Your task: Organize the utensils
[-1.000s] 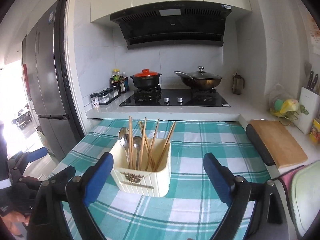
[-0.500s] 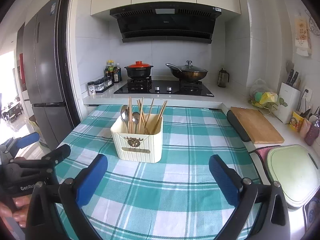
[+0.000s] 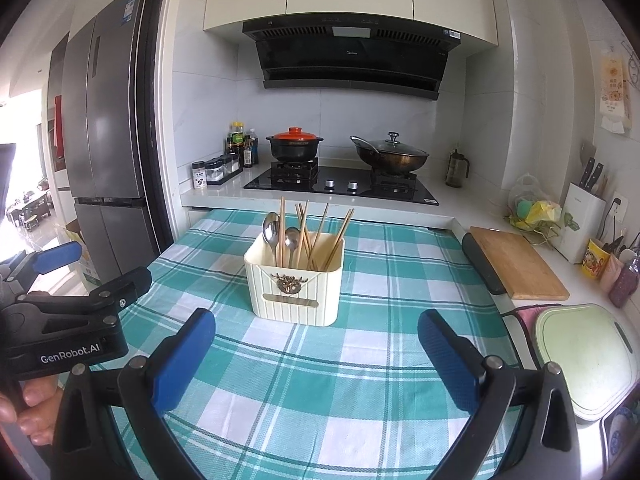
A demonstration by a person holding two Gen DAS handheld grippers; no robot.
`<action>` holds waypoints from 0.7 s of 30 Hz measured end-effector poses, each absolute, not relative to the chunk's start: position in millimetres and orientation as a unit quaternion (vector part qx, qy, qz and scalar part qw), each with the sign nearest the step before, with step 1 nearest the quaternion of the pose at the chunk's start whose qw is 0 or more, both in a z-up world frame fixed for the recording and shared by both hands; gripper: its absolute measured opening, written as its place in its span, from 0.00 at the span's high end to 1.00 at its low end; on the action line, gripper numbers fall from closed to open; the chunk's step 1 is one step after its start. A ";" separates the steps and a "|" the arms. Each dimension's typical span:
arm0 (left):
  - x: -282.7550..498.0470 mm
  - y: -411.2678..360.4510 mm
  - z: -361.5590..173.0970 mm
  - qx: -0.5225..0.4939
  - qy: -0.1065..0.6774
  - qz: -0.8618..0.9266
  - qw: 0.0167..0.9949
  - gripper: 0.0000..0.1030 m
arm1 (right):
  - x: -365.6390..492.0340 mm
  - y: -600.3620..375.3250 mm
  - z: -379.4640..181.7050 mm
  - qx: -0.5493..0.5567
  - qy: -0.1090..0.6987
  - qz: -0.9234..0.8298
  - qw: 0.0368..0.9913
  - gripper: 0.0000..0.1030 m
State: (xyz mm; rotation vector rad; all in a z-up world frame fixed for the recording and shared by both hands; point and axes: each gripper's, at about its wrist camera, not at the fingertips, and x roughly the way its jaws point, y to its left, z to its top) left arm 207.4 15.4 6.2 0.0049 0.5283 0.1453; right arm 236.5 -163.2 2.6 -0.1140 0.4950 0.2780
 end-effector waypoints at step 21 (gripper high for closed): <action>200.0 11.9 8.8 0.016 0.254 0.073 0.964 0.00 | 230.1 -161.6 8.6 -0.057 0.241 0.130 0.960 0.00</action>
